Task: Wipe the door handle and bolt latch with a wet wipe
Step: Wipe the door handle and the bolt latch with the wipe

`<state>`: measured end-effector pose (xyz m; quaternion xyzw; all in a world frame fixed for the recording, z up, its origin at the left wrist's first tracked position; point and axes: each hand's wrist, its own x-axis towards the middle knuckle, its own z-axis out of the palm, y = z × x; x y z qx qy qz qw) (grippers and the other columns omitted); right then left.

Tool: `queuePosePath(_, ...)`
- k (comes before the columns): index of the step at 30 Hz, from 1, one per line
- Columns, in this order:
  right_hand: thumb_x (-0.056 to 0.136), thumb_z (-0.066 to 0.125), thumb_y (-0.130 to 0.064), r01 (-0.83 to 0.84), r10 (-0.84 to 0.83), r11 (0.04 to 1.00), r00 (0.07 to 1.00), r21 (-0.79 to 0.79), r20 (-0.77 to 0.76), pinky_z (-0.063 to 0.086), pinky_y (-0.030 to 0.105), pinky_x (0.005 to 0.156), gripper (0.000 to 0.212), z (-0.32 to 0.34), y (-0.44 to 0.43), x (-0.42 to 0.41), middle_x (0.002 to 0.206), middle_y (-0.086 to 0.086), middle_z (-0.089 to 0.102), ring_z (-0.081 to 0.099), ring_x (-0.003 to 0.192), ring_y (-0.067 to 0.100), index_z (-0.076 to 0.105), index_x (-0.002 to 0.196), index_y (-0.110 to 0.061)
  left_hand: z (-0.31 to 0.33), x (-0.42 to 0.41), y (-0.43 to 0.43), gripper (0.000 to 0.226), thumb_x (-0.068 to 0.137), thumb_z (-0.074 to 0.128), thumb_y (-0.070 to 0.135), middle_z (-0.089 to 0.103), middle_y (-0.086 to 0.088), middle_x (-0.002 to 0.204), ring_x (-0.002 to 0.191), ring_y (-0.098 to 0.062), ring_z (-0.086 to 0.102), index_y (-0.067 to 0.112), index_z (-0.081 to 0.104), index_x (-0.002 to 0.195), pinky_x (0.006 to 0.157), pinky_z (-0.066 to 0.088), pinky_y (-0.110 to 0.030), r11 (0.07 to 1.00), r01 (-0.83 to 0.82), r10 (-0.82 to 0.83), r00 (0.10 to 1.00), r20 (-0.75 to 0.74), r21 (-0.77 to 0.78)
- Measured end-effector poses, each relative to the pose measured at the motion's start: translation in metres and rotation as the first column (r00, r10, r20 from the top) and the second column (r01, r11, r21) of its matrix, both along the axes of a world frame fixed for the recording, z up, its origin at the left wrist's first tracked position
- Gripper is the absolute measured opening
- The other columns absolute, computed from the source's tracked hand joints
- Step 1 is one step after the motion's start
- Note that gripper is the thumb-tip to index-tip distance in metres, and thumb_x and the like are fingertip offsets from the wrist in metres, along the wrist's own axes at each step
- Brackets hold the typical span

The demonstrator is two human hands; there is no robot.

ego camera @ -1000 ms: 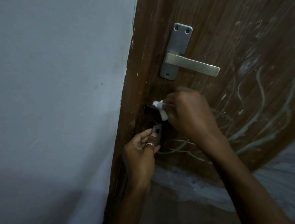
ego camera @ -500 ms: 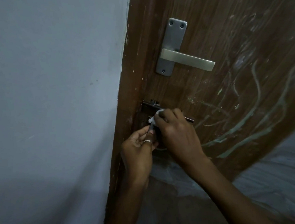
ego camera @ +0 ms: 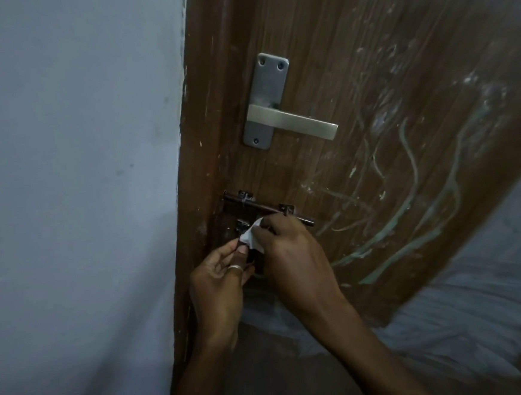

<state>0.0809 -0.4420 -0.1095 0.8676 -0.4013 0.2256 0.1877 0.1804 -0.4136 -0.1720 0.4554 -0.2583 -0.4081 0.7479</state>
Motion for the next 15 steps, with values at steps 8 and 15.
queuePosePath(8, 0.091, 0.067, -0.014, 0.023, -0.006, 0.995, 0.985, -0.095, 0.172, 0.057, 0.037, 0.079, 0.024, 0.045, -0.024, -0.008, 0.118, 0.007, 0.065, 0.059, 0.106, 0.024, 0.071, 0.115, -0.012, 0.0, -0.001, 0.0, 0.024, 0.092, 0.066, 0.011, 0.076, 0.004, 0.102, 0.094, -0.011, 0.073, 0.019, 0.07, 0.114, 0.076, 0.059, -0.023, 1.0, 0.006, -0.005, 0.999, -0.05, 0.005)
queuePosePath(15, 0.075, 0.077, -0.009, 0.027, -0.027, 0.999, 0.999, 0.022, 0.027, 0.055, 0.033, 0.064, 0.023, 0.001, 0.001, -0.008, 0.103, 0.011, 0.066, 0.063, 0.093, 0.028, 0.073, 0.098, -0.007, 0.002, 0.0, 0.001, 0.022, 0.091, 0.067, 0.013, 0.076, 0.009, 0.099, 0.094, -0.008, 0.073, 0.024, 0.071, 0.11, 0.075, 0.059, -0.021, 1.0, 0.001, -0.001, 1.0, 0.01, 0.017)
